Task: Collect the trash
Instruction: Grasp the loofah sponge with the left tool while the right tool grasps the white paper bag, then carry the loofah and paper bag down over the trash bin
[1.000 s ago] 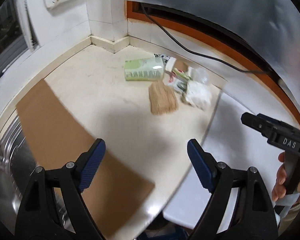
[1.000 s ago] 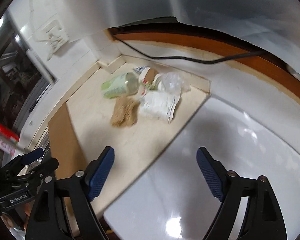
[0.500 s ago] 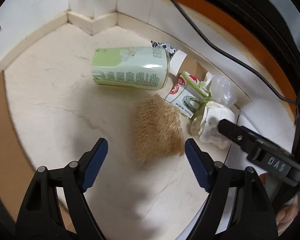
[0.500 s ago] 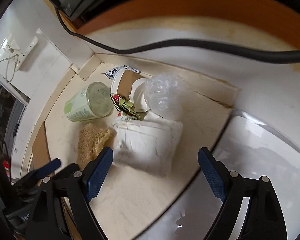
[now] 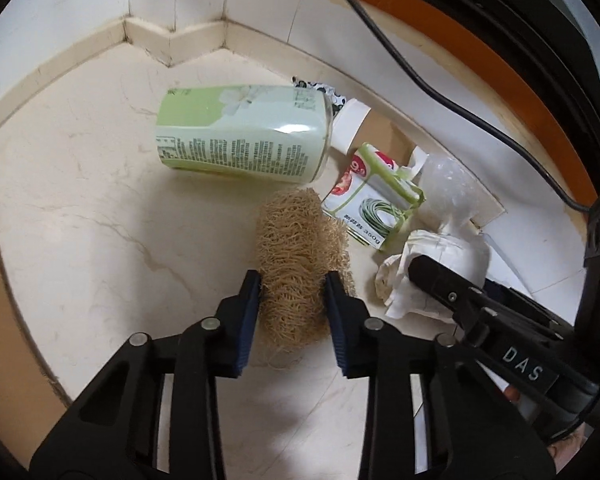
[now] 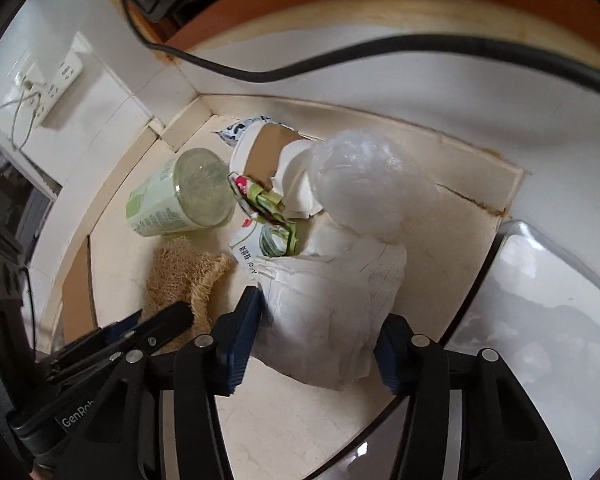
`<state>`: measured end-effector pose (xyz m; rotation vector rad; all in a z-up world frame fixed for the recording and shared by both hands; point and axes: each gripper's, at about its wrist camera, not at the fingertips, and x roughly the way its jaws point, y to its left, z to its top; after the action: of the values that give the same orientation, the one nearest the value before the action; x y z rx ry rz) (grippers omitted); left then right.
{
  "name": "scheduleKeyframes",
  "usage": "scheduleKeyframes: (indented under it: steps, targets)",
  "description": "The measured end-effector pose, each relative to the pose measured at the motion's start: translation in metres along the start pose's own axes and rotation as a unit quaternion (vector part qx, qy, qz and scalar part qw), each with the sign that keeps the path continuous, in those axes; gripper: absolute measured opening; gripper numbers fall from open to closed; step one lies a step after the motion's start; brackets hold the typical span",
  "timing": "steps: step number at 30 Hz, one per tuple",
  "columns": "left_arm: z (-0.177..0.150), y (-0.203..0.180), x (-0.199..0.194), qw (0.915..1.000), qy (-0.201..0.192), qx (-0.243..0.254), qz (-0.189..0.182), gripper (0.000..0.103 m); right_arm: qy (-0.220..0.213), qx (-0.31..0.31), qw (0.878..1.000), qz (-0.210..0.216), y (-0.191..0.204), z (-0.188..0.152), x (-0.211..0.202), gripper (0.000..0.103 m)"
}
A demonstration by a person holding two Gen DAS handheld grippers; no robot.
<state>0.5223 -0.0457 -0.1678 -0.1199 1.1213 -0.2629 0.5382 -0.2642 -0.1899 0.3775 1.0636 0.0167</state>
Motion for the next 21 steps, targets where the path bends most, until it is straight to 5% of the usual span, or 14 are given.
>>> scheduleKeyframes:
  steps: [9,21]
  targets:
    - [-0.026,0.003,-0.064,0.9997,-0.02,0.007,0.015,0.026,-0.021,-0.028,0.999,-0.001,0.027,-0.026,-0.046,0.044]
    - [-0.119,-0.009,-0.224,0.9975,-0.061,0.031,-0.016,0.026,-0.039,-0.081,0.995,0.032,0.072,-0.114,-0.177,0.044]
